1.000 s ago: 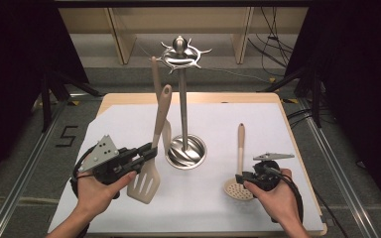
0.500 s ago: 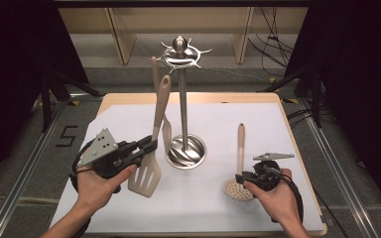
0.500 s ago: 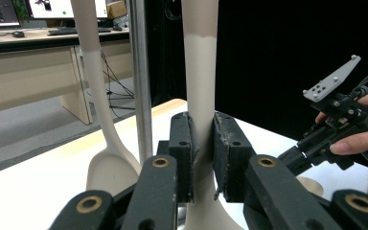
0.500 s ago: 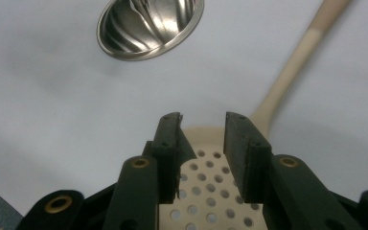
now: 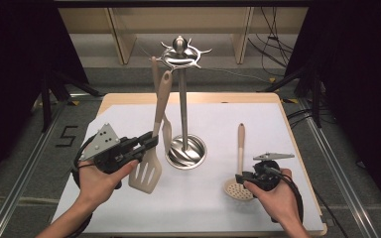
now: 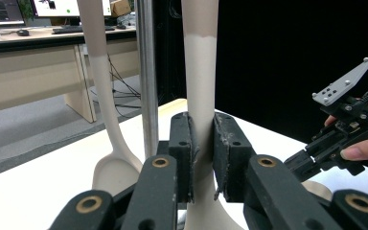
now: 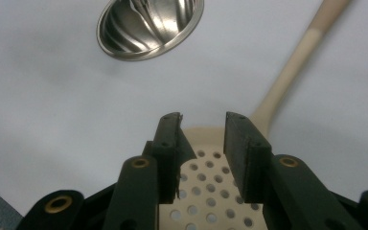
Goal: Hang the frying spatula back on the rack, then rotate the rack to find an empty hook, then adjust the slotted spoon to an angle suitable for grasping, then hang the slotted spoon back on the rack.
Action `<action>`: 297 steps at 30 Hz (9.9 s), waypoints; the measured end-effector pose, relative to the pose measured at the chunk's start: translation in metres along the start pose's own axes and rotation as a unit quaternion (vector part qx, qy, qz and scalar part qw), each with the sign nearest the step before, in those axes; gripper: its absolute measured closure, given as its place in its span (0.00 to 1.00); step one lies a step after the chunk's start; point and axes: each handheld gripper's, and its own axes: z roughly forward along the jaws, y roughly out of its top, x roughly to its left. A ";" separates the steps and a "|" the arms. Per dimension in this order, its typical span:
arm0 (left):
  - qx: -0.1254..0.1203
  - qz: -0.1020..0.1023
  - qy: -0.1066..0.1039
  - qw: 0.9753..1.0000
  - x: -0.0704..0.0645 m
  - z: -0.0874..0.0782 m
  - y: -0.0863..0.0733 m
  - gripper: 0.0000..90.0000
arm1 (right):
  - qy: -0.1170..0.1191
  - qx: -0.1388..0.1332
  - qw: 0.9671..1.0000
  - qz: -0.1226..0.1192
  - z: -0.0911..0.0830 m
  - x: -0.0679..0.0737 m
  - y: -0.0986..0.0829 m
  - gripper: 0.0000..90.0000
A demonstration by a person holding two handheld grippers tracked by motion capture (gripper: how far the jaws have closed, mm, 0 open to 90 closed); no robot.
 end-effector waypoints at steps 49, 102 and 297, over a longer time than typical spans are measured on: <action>0.006 -0.013 0.012 1.000 0.004 0.041 -0.003 0.87 | -0.001 0.005 1.000 0.015 -0.002 -0.001 -0.001 0.74; 0.004 0.006 -0.009 1.000 -0.005 0.035 -0.015 0.63 | -0.007 0.009 1.000 0.019 -0.002 -0.010 0.003 0.74; -0.014 -0.023 0.073 0.997 0.003 -0.030 -0.097 0.50 | -0.088 0.164 0.977 0.101 0.078 -0.050 0.076 0.70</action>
